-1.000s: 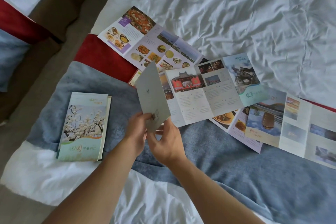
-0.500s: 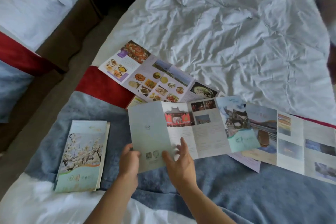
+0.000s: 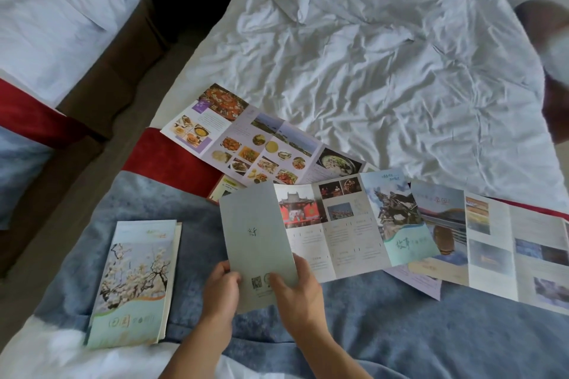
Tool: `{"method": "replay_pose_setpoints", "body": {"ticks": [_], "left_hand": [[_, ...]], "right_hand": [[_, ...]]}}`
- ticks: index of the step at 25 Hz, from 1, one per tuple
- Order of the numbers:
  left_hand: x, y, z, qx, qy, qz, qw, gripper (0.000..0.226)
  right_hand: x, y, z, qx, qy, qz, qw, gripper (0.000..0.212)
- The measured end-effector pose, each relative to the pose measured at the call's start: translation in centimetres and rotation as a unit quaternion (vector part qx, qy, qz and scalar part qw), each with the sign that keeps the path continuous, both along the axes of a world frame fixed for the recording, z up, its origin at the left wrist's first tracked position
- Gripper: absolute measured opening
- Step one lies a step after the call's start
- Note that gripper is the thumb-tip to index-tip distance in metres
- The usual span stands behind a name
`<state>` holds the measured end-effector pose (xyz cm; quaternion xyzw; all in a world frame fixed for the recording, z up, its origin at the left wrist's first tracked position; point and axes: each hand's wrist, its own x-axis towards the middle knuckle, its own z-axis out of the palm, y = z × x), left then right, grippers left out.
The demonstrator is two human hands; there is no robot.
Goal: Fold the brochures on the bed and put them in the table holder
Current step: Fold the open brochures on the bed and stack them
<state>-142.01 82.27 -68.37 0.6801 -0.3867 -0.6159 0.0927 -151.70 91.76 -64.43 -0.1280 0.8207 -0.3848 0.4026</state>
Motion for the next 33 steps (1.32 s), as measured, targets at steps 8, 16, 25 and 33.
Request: {"method": "replay_pose_setpoints", "body": {"ticks": [8,16,25,33], "left_hand": [[-0.5,0.1,0.4,-0.002,-0.007,0.095,0.995,0.024],[-1.4,0.1,0.9,0.044,0.007,-0.01,0.999,0.029],[-3.7,1.0,1.3,-0.068,-0.035,-0.101,0.992,0.012],[-2.9,0.8,1.5,-0.051,0.002,-0.083,0.995,0.027]], "right_hand": [[-0.6,0.5,-0.3,0.088,0.081,-0.031,0.992,0.104],[-1.5,0.3,-0.6,0.031,-0.059,-0.106,0.992,0.107],[-2.5,0.1,0.2,-0.117,-0.206,-0.155,0.959,0.05],[-2.4,-0.1,-0.9,-0.093,-0.187,-0.117,0.971,0.029]]}}
